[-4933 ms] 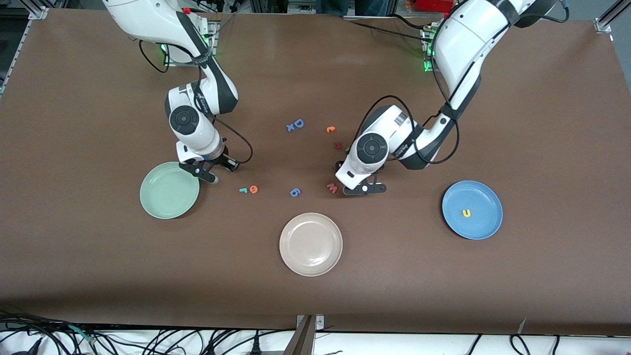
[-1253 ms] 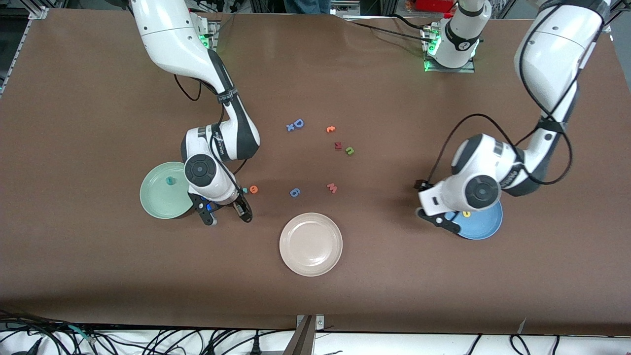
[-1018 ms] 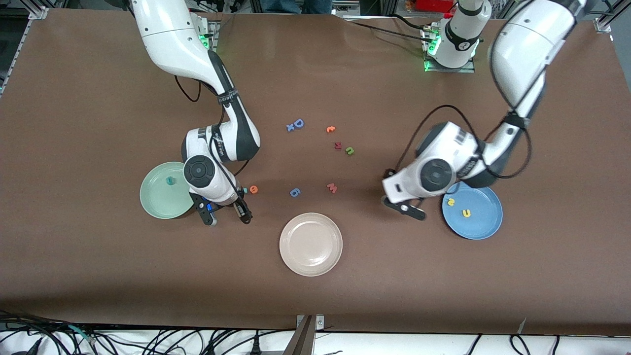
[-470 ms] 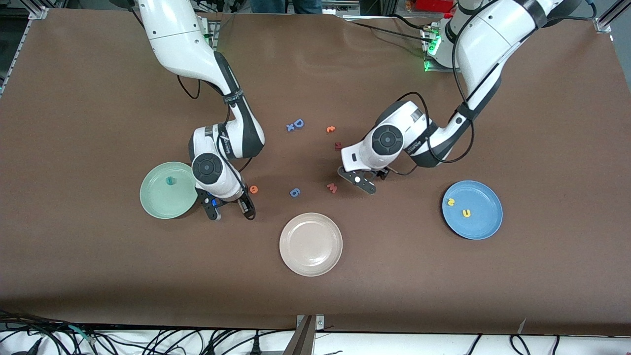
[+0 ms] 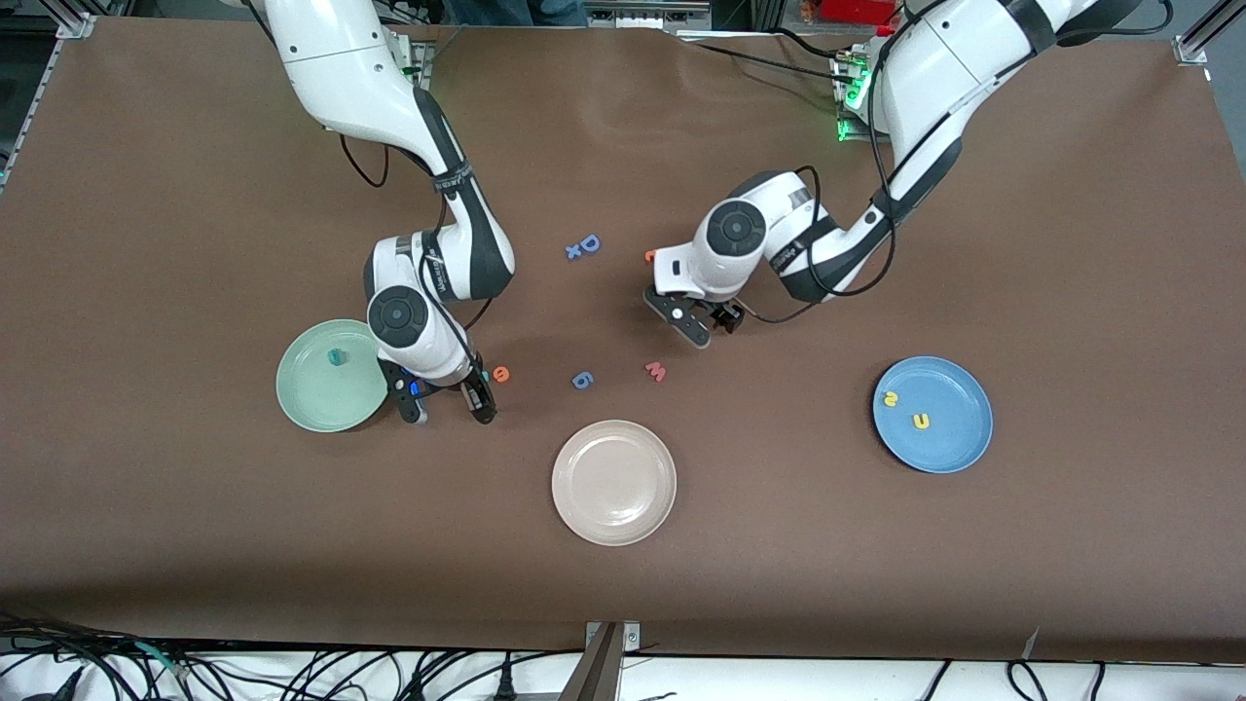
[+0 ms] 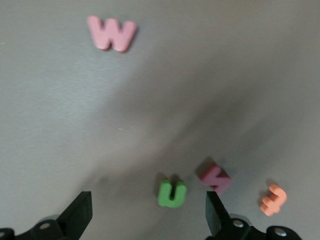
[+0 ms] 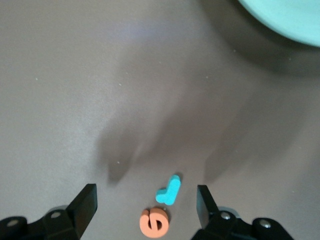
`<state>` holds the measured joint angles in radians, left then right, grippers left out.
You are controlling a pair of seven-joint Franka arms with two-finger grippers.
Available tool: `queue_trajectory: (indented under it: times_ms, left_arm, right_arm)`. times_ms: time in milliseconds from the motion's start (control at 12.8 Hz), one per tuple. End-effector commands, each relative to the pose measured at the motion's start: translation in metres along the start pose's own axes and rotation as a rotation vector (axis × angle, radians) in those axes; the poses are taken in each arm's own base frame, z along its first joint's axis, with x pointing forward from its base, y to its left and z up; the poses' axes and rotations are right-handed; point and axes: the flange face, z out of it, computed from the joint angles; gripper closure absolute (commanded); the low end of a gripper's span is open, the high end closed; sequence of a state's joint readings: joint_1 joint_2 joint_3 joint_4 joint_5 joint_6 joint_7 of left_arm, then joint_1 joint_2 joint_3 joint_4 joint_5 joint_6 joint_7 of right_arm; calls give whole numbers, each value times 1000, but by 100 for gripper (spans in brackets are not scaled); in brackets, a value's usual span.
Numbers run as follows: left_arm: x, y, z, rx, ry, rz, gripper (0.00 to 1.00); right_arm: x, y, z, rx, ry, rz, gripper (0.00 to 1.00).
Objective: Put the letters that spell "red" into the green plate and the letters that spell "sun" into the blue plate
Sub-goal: 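Grasp the green u with the left gripper while the right gripper nears L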
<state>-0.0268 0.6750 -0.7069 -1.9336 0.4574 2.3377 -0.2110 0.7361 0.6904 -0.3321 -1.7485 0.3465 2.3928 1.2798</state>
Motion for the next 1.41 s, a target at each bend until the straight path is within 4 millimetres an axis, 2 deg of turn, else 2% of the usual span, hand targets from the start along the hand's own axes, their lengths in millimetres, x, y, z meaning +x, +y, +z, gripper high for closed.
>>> queue_trajectory:
  times_ms: [0, 235, 391, 470, 548, 705, 1096, 1331]
  left_arm:
    - [-17, 9, 0, 42, 24, 59, 0]
    - [-27, 10, 14, 28, 71, 87, 4]
    - [-31, 10, 19, 24, 59, 88, 17]
    - [-31, 14, 20, 24, 57, 93, 28]
    - [-33, 18, 23, 23, 52, 99, 32]
    - [-33, 17, 22, 24, 52, 95, 49]
    - [-31, 13, 28, 39, 55, 100, 48]
    - [-30, 19, 37, 67, 84, 82, 48]
  right_arm:
    - [-11, 25, -4, 26, -6, -3, 11]
    - [-13, 37, 4, 43, 7, -5, 11]
    - [-13, 39, 5, 41, 9, -9, 11]
    - [-13, 40, 7, 38, 9, -8, 11]
    - [-13, 41, 7, 38, 9, -7, 12]
    - [-14, 41, 7, 39, 8, -7, 14]
    - [-17, 40, 9, 47, 10, -13, 16]
    - [-15, 40, 13, 47, 15, -16, 19]
